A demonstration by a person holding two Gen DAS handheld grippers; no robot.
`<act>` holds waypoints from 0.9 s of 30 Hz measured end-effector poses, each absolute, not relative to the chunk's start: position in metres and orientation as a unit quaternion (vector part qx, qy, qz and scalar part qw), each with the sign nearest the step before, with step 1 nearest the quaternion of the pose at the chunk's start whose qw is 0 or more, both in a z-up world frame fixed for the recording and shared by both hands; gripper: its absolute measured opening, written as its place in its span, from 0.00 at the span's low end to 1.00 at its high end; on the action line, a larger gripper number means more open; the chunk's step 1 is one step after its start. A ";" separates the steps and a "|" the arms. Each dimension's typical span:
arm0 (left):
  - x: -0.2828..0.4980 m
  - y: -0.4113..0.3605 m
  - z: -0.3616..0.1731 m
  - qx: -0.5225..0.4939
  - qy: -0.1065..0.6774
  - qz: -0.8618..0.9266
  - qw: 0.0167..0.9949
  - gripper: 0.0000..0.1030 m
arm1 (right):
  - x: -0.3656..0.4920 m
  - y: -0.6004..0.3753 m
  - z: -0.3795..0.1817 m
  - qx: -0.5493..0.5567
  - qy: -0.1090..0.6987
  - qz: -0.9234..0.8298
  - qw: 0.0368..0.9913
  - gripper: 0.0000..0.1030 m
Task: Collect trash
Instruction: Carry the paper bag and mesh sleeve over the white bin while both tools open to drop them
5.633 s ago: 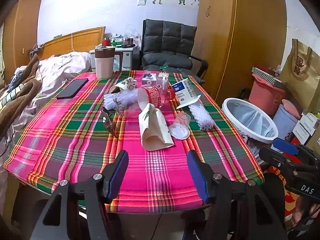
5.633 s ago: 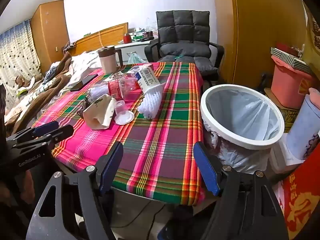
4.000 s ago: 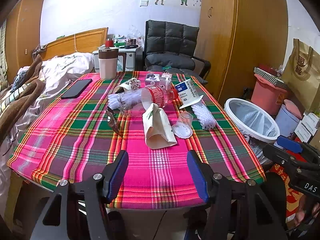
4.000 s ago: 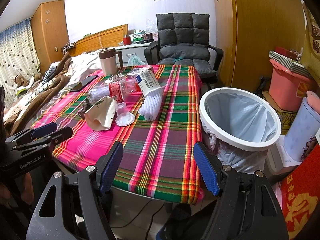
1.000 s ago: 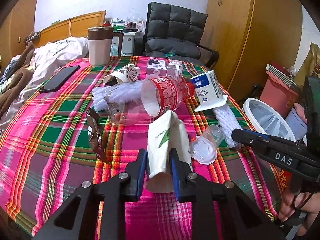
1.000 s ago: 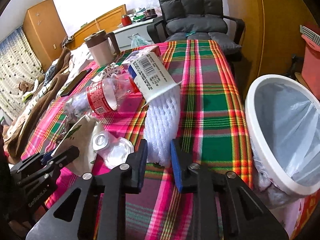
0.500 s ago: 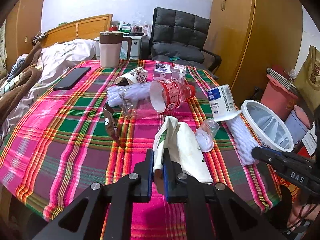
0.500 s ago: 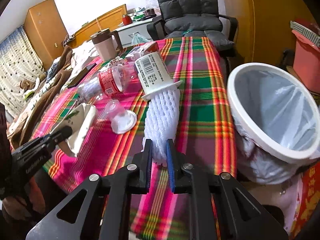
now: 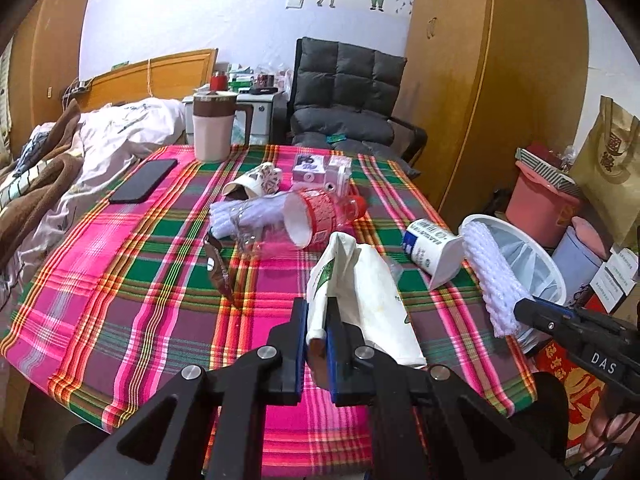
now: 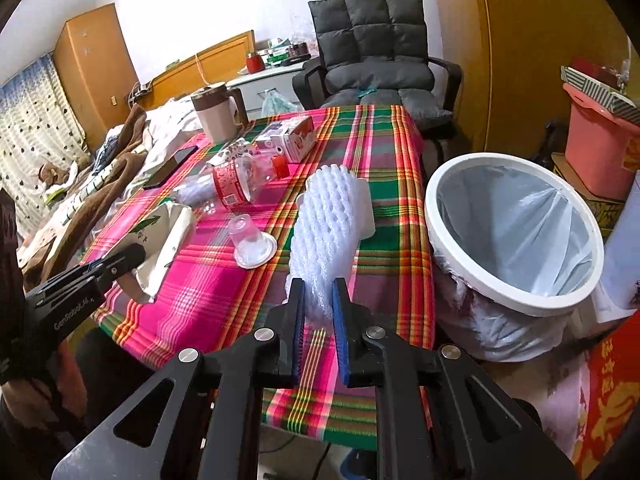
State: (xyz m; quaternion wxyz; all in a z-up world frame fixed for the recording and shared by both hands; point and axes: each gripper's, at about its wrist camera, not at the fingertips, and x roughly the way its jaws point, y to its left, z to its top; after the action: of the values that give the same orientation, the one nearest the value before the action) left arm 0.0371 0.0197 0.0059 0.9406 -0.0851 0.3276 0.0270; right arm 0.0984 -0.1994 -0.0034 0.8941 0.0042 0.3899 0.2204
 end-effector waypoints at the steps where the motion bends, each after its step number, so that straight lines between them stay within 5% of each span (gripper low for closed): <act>1: 0.036 0.018 0.008 -0.084 0.326 0.025 0.941 0.08 | 0.095 -0.201 -0.003 0.005 0.389 0.219 0.895 0.15; 27: 0.114 -0.114 0.025 -0.025 0.331 -0.119 0.936 0.08 | 0.106 -0.285 -0.014 0.070 0.380 0.130 0.913 0.15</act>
State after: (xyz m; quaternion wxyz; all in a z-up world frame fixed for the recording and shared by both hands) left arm 0.1137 -0.1141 0.0252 0.9357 -0.0253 0.3311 -0.1190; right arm 0.1064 -0.2848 -0.0145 0.9132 0.0696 0.3800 0.1297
